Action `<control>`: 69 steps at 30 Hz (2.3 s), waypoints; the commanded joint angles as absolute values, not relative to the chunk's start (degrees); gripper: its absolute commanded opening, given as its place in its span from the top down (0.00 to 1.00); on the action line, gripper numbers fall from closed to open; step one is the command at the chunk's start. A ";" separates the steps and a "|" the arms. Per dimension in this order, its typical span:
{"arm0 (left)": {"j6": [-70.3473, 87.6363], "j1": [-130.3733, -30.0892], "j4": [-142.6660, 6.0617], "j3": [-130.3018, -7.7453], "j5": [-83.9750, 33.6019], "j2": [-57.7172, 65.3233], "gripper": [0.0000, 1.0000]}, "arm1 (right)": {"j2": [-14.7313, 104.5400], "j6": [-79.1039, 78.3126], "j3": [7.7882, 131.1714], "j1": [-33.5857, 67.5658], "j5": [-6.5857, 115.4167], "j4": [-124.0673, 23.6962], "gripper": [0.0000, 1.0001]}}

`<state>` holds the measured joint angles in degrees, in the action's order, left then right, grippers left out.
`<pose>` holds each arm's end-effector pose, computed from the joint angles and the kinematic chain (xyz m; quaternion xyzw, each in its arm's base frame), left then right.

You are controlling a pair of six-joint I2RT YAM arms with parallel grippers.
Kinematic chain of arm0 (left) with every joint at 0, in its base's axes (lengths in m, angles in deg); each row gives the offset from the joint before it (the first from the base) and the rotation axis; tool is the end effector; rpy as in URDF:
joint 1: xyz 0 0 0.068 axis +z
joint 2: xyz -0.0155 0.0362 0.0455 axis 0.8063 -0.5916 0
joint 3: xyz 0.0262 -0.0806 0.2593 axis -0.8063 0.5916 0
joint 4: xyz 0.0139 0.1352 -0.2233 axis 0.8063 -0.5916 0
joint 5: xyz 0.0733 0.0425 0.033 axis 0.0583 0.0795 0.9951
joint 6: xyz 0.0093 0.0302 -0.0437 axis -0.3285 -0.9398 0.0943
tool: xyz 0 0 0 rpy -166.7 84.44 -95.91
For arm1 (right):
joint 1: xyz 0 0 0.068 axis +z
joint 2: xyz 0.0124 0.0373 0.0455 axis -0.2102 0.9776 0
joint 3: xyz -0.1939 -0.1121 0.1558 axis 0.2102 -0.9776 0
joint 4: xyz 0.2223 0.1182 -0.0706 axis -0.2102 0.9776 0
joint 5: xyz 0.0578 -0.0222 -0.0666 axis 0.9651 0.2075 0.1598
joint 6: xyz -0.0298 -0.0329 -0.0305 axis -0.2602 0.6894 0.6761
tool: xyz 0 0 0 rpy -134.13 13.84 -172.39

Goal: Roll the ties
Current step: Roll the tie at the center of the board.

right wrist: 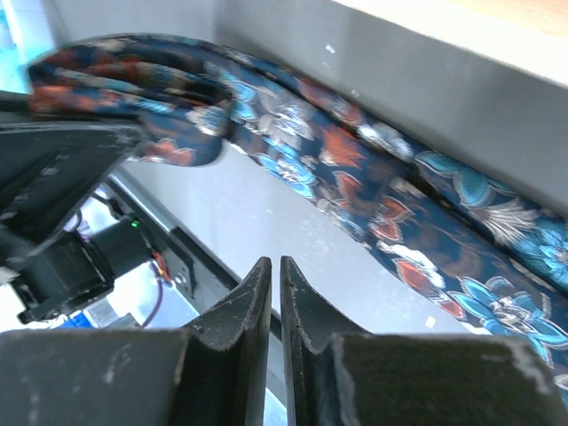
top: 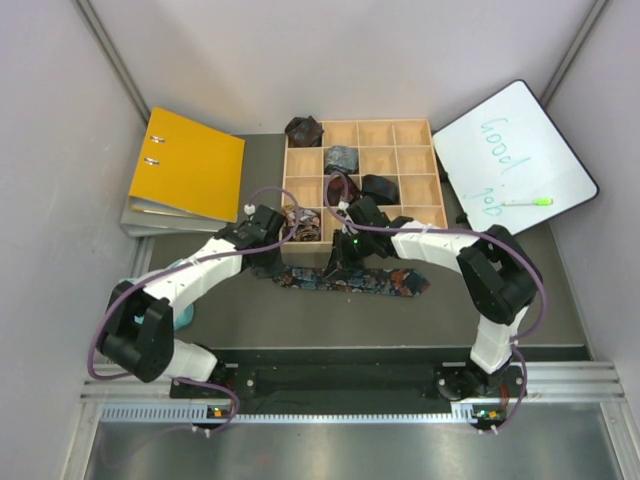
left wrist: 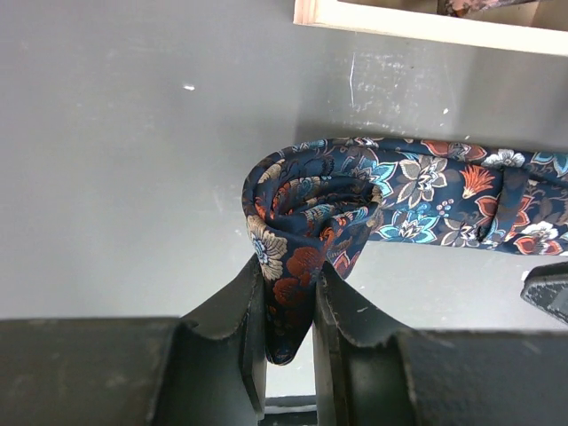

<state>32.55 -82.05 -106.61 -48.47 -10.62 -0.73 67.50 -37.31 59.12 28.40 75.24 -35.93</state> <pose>0.2350 -0.1223 0.2113 -0.0730 0.9713 -0.0708 0.2152 0.2738 0.2564 0.1806 -0.0518 0.9217 0.3780 0.0700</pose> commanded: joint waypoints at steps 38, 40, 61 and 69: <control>43.38 -108.13 -137.02 -80.61 30.08 -34.08 0.86 | 38.01 -44.56 30.24 14.32 81.58 -45.33 0.91; 44.78 -109.10 -138.34 -81.49 31.32 -35.74 0.87 | 36.25 -44.47 29.27 13.27 81.32 -44.89 0.91; 47.43 -114.64 -144.94 -91.24 35.20 -49.81 0.81 | 26.58 -44.21 29.70 11.42 77.10 -37.25 0.90; 42.42 -115.08 -138.44 -90.55 26.34 -48.50 0.58 | 24.29 -43.94 30.67 11.42 75.52 -34.52 0.89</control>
